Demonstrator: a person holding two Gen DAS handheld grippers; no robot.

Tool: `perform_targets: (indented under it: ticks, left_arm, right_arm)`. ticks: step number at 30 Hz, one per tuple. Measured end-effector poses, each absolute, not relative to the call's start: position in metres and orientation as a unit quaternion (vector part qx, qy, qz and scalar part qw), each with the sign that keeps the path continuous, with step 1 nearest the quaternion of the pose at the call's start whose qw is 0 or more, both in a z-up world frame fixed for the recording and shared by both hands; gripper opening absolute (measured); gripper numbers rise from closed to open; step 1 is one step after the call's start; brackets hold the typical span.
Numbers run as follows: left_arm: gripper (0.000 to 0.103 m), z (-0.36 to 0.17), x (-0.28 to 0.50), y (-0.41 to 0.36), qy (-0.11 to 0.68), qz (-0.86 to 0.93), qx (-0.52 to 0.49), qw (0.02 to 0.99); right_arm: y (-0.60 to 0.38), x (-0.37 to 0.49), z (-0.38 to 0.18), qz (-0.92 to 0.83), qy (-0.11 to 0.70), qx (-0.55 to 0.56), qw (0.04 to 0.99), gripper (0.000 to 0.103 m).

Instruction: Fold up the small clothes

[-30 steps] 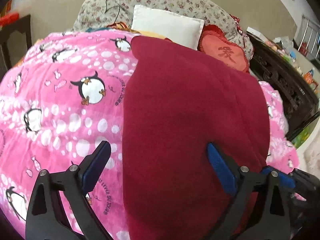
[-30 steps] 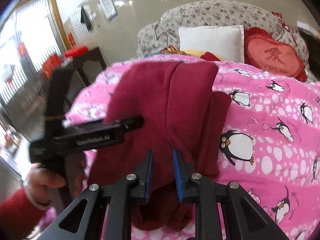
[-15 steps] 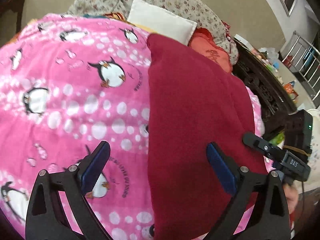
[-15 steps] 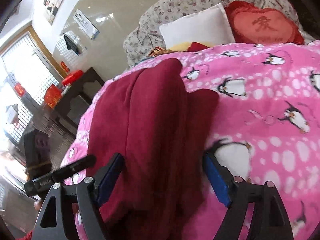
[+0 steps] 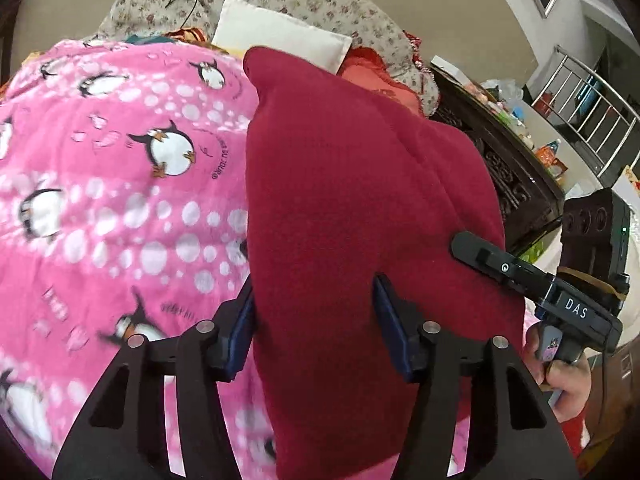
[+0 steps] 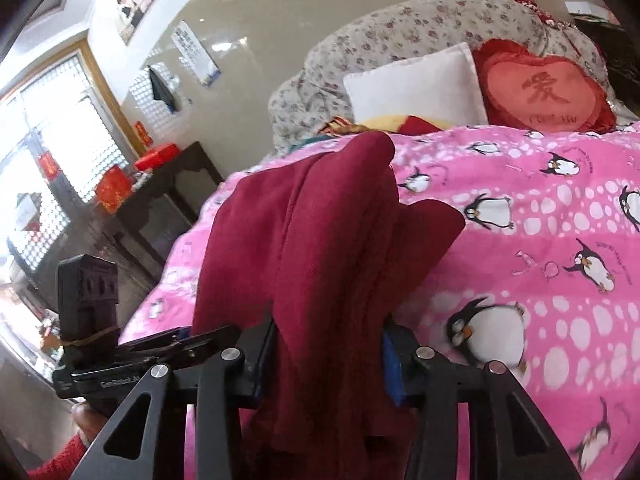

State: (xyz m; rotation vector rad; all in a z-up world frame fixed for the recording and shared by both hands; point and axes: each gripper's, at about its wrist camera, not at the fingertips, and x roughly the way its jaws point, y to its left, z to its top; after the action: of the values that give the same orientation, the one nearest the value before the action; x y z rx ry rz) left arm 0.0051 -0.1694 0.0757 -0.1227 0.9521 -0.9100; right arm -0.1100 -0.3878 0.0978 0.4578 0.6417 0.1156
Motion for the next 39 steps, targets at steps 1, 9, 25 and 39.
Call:
perform_targets:
  ticks: [1, 9, 25, 39]
  left_arm:
    - [0.055, 0.084, -0.003, -0.159, 0.441, -0.425, -0.058, 0.788]
    - [0.055, 0.103, -0.057, -0.083, 0.47, -0.4, -0.044, 0.786]
    - [0.061, 0.099, -0.09, -0.063, 0.401, -0.298, 0.019, 0.866]
    - [0.064, 0.065, -0.087, -0.103, 0.38, -0.247, 0.08, 0.888]
  right_arm:
    - [-0.382, -0.117, 0.104, 0.066, 0.311, 0.225, 0.921, 0.043]
    - [-0.322, -0.161, 0.091, 0.129, 0.364, 0.257, 0.886, 0.043]
    - [-0.243, -0.204, 0.104, 0.129, 0.381, 0.053, 0.914, 0.045]
    - [-0.233, -0.211, 0.061, 0.104, 0.408, 0.036, 0.906, 0.037]
